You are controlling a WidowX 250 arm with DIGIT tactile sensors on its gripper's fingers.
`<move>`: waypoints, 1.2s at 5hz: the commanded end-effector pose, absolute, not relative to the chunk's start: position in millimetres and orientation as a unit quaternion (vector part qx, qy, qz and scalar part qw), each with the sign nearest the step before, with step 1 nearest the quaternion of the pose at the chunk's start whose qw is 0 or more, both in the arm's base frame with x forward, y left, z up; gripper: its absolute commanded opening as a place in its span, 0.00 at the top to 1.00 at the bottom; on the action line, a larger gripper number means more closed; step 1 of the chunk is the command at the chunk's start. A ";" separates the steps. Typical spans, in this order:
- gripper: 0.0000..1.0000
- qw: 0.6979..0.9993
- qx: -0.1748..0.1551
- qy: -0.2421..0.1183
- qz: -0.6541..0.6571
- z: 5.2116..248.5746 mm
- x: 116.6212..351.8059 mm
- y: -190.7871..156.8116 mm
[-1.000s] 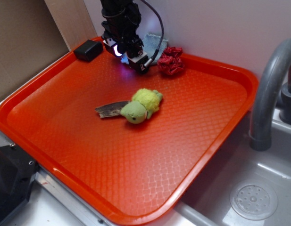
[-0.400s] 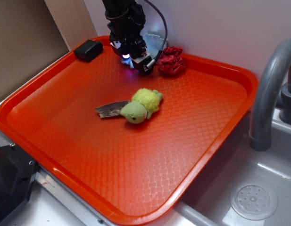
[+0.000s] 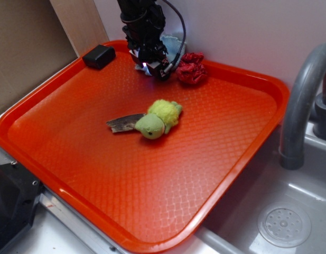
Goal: Grab the blue cloth.
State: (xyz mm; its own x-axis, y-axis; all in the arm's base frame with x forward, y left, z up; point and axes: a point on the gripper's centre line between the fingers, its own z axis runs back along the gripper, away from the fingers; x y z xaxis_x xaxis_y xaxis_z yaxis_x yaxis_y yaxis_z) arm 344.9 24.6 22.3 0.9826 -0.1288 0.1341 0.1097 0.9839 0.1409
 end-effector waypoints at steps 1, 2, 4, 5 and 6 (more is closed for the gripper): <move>1.00 0.991 0.074 -0.084 -0.072 31.4 344.3 21.1; 1.00 0.995 0.062 -0.061 -0.043 46.8 329.1 33.4; 1.00 0.999 -0.028 -0.013 -0.007 110.4 268.2 58.0; 1.00 0.997 -0.064 -0.041 -0.025 149.7 237.2 58.4; 1.00 0.992 -0.102 -0.067 -0.027 191.2 217.6 58.2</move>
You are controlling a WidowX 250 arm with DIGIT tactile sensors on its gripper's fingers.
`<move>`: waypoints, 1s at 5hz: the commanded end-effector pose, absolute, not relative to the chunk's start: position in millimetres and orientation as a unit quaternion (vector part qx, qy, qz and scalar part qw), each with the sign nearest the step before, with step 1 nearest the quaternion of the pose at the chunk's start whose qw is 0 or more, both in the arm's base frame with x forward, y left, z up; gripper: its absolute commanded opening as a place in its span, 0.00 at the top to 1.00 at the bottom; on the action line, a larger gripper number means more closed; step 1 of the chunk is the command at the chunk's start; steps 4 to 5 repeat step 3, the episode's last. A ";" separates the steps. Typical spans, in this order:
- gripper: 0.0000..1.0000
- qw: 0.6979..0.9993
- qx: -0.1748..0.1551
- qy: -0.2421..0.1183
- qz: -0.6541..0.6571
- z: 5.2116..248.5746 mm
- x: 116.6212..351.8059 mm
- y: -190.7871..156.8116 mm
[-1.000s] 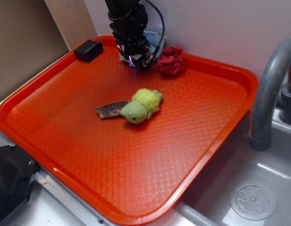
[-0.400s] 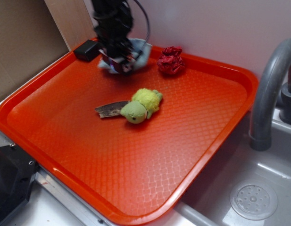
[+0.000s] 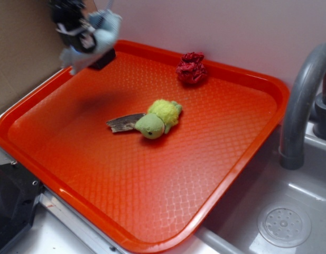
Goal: Grab the blue cloth.
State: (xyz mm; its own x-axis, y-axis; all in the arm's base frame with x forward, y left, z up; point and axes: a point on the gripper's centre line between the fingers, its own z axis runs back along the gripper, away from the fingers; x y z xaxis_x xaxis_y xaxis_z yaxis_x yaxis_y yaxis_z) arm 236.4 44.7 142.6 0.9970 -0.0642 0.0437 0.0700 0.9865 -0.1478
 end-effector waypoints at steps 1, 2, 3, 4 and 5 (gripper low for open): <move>1.00 0.992 -0.103 -0.070 -0.001 220.2 218.6 51.8; 1.00 0.993 -0.073 -0.084 0.025 229.0 230.8 36.1; 1.00 0.996 -0.059 -0.065 0.012 219.5 233.7 32.1; 1.00 0.996 -0.059 -0.065 0.012 219.5 233.7 32.1; 1.00 0.996 -0.059 -0.065 0.012 219.5 233.7 32.1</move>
